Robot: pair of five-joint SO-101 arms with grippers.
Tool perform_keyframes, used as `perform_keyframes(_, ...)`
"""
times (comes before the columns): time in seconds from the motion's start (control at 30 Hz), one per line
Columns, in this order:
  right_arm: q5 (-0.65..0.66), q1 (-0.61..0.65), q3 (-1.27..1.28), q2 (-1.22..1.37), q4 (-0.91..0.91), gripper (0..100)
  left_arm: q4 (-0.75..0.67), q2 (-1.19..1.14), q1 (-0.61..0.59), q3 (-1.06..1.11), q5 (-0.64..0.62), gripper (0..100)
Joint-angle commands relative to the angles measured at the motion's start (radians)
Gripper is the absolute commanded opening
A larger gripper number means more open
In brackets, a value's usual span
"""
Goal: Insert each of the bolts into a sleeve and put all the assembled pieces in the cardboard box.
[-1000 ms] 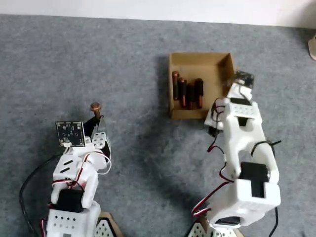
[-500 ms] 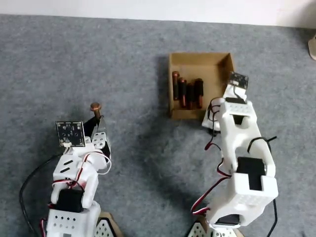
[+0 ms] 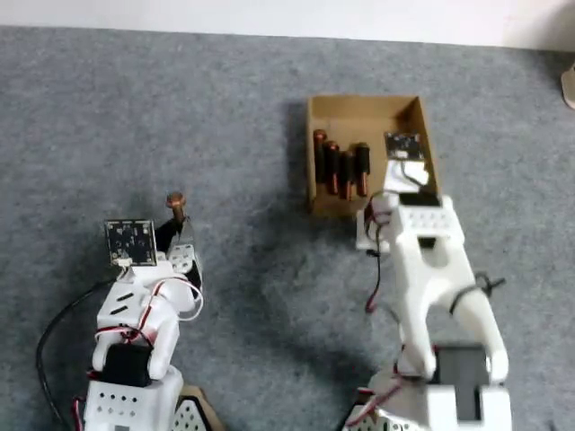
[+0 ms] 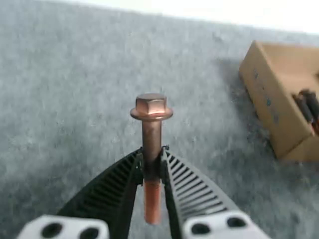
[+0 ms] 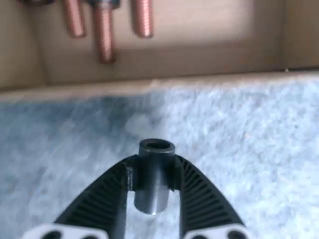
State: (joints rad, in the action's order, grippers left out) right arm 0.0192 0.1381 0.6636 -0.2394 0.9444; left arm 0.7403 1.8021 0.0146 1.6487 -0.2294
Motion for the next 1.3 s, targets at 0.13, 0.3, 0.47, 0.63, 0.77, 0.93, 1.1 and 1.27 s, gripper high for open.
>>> perform_keyframes(0.13,0.018,0.024,0.205,-0.426,-0.039,0.5,0.044,0.021,0.030,-0.108,0.052,0)
perform_keyframes(0.3,0.018,0.070,0.378,-0.651,-0.094,0.5,0.118,0.021,0.030,-0.166,0.084,0)
perform_keyframes(0.47,0.044,0.117,0.521,-0.842,-0.156,0.5,0.215,0.021,0.028,-0.196,0.089,0)
perform_keyframes(0.63,0.060,0.130,0.662,-1.012,-0.225,0.5,0.230,0.021,0.024,-0.197,0.175,0)
perform_keyframes(0.77,0.060,0.157,0.748,-1.144,-0.229,0.5,0.290,0.019,0.030,-0.248,0.181,0)
perform_keyframes(0.93,0.060,0.188,0.806,-1.297,-0.183,0.5,0.301,-0.047,0.030,-0.326,0.181,0)
perform_keyframes(1.1,0.060,0.211,0.849,-1.463,-0.120,0.5,0.299,-0.341,0.036,-0.518,0.170,0)
perform_keyframes(1.27,0.060,0.288,0.883,-1.610,-0.073,0.5,0.301,-0.576,0.143,-0.759,0.087,0)
